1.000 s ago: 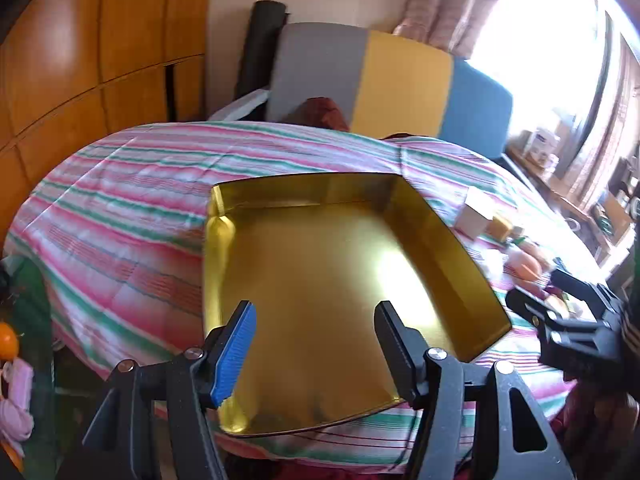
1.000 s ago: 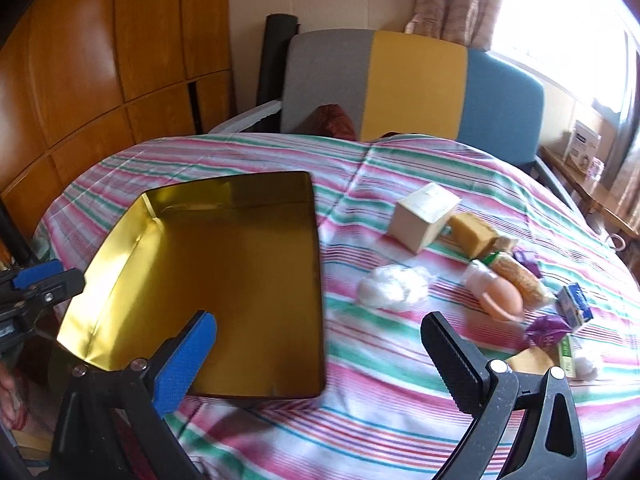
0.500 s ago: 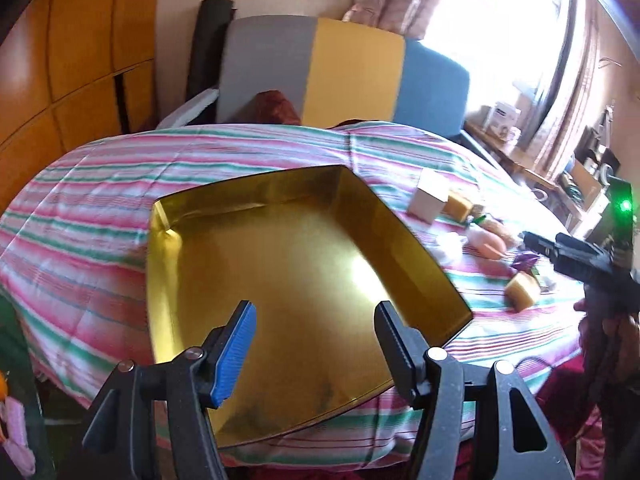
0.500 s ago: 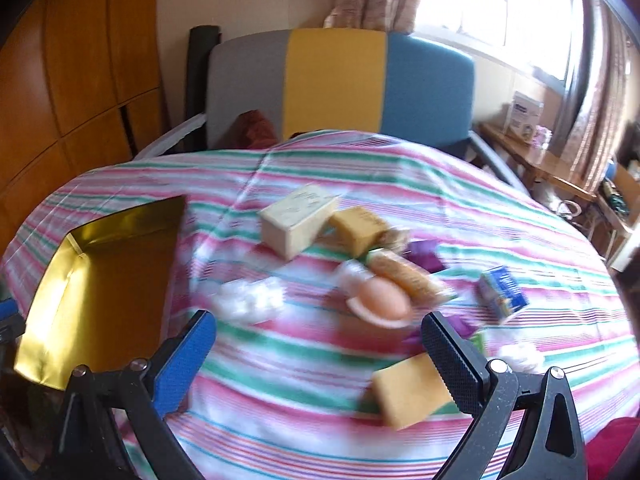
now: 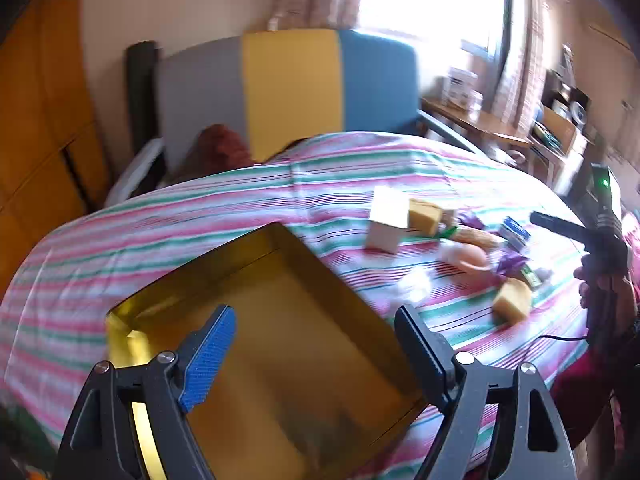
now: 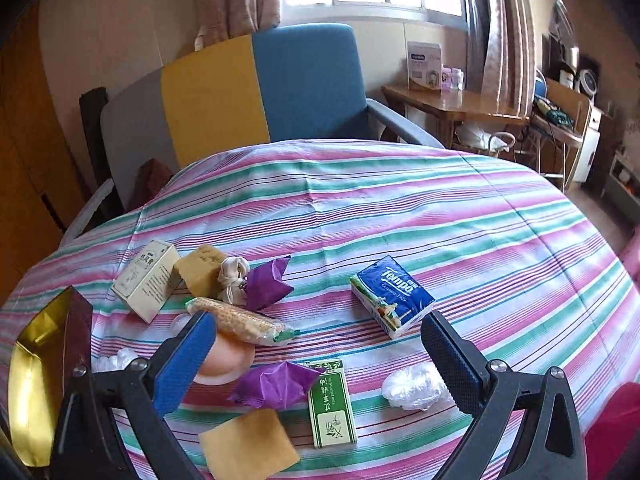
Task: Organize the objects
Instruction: 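Move the left tool over the beige medicine box beside the tray, then grasp the beige medicine box with the left tool and lift it, then lower the medicine box into the gold tray while the right tool grasps the plastic bag, then carry the clear plastic bag into the tray and open the right tool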
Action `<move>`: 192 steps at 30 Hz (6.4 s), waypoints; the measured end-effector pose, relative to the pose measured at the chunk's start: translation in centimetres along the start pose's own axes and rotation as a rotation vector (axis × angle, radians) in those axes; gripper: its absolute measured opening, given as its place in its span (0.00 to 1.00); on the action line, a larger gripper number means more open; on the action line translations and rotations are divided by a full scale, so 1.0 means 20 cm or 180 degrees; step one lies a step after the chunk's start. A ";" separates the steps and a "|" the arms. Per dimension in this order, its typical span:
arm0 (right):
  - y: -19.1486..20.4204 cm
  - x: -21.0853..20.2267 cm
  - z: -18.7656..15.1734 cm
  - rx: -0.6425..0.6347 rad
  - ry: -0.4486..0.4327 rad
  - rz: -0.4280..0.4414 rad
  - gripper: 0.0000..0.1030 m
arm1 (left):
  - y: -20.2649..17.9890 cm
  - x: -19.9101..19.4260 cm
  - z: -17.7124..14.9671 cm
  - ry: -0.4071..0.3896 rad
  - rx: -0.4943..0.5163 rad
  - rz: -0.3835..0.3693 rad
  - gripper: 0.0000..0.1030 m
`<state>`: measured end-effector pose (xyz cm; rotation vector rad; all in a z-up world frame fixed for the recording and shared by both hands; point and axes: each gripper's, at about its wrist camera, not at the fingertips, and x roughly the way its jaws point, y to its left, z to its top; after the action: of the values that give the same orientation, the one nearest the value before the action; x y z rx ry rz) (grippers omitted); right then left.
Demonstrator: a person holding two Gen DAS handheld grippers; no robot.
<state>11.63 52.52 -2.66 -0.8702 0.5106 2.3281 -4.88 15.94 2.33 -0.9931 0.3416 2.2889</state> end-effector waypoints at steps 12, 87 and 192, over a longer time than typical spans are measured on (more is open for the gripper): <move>0.00 -0.05 0.01 0.0118 -0.0112 0.0235 1.00 | -0.31 0.50 0.33 0.0521 0.0360 -0.0232 0.79; 0.97 0.39 -0.36 -0.1660 0.1000 0.1071 0.42 | 0.82 0.22 -0.35 0.0610 -0.1847 0.0764 0.50; 2.38 0.08 -0.91 -0.2446 0.1271 0.1794 0.50 | 0.90 -0.28 -0.70 0.0005 -0.1764 0.1244 0.49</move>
<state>-11.76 7.85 -10.10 -1.7537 -0.0332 2.9253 -5.17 -6.84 -3.34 -1.2809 -0.1277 2.8193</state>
